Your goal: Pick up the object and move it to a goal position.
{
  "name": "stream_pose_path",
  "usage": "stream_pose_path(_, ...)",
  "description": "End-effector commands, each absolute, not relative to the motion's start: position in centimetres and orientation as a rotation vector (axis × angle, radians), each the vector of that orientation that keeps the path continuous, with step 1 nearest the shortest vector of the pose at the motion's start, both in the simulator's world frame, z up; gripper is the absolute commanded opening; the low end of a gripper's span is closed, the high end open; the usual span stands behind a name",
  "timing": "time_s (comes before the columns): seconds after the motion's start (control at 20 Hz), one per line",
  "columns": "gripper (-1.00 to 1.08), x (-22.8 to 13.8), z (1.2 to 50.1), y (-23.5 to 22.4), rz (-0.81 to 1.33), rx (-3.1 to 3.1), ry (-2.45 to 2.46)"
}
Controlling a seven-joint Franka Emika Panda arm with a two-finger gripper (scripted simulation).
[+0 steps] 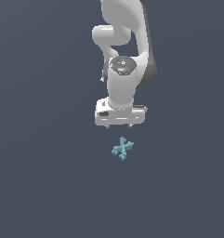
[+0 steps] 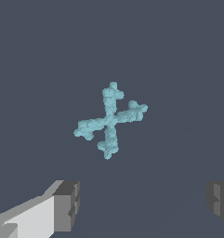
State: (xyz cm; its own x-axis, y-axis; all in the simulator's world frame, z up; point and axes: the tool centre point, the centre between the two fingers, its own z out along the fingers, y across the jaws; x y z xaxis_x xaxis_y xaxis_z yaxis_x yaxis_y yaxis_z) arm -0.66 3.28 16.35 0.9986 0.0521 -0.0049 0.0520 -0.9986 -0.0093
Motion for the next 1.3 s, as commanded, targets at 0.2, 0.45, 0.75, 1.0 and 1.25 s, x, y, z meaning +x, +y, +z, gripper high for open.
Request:
stream_pose_path(0.2,1.00,-0.8,16.1,2.9,0.017,-3.138,-0.099)
stream_pose_path(0.45,1.00,-1.2,15.5,2.0,0.039,-3.154,-0.141)
stream_pose_path(0.75,1.00,-1.2,15.5,2.0,0.039,-3.154,-0.130)
stream_pose_path(1.0,1.00,-0.9,15.1,2.2,0.037,-3.155,-0.069)
stream_pose_path(1.25,1.00,-0.3,14.5,2.6,0.033,-3.153,0.041)
